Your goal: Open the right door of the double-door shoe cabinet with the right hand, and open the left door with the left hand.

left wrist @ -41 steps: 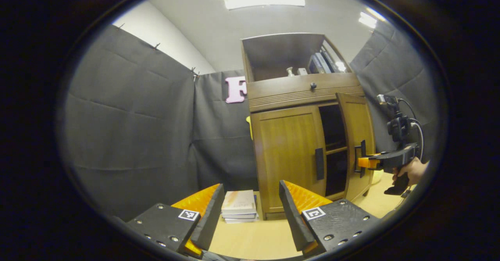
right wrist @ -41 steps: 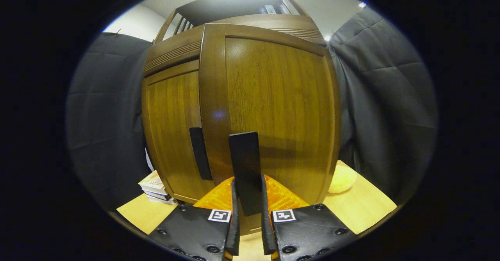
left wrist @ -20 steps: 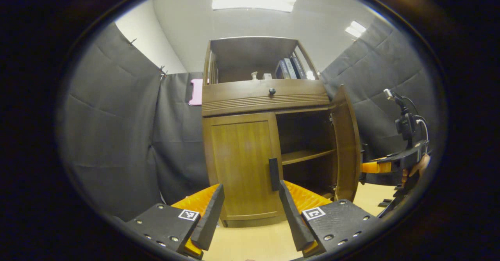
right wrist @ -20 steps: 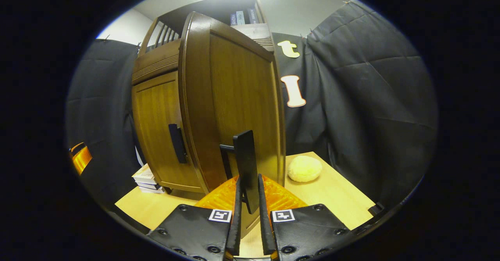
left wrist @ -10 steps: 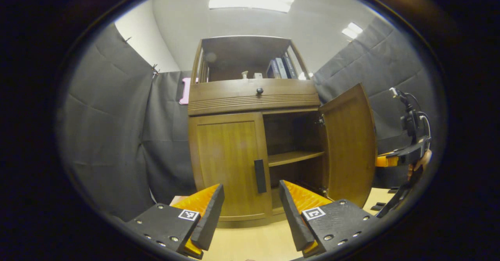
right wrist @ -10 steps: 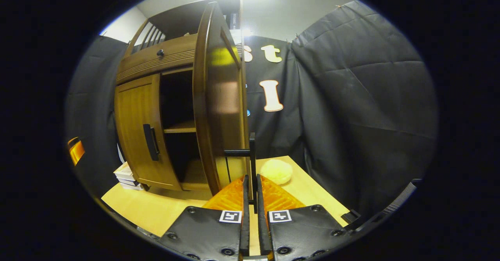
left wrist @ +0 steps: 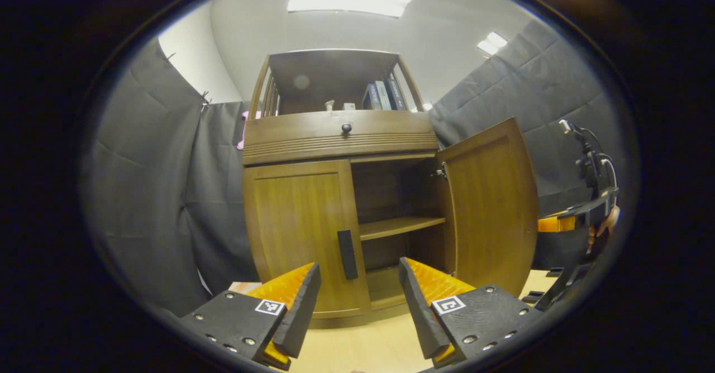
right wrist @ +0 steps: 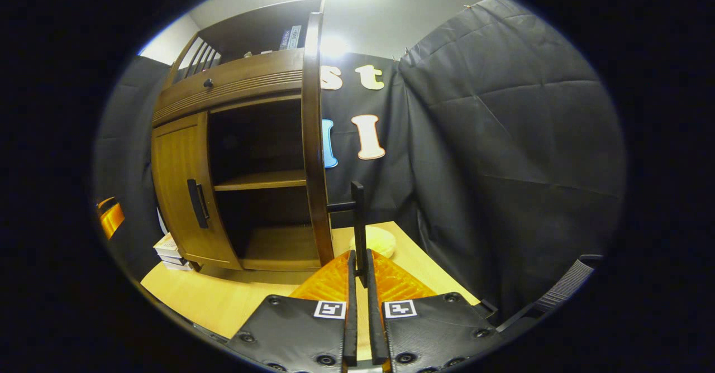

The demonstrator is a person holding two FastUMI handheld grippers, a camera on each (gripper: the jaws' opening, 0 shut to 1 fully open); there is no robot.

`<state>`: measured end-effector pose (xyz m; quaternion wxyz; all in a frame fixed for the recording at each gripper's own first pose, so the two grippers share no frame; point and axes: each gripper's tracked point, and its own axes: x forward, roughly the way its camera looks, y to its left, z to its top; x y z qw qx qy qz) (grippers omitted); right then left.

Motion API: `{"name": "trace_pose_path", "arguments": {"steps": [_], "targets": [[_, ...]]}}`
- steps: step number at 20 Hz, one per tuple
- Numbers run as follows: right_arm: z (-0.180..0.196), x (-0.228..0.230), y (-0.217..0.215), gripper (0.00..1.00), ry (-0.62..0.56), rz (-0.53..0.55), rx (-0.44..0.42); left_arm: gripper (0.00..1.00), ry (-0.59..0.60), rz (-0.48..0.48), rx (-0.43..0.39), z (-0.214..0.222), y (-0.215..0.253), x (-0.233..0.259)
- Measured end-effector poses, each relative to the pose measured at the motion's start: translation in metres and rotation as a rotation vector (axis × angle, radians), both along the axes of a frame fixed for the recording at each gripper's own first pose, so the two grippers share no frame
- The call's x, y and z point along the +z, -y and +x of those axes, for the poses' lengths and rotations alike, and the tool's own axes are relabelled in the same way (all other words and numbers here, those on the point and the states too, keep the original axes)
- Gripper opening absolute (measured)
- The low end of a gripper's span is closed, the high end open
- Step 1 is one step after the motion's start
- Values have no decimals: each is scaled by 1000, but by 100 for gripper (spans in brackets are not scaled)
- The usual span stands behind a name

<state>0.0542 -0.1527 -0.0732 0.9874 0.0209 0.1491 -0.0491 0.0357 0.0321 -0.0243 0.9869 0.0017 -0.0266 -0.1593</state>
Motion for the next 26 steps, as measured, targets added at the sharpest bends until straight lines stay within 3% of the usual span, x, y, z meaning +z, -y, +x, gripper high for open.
{"name": "trace_pose_path", "arguments": {"steps": [4,11,17,26], "targets": [[-11,12,-4,11,27,-34,-8,82,5,3,-8,16,10,0],[-43,37,1,92,96,-39,-45,82,19,3,30,70,16,-4],[-69,34,15,92,73,-95,-87,81,1,-5,67,117,22,-17],[-97,20,29,92,19,-84,-159,79,-68,-28,112,183,25,-50]]}}
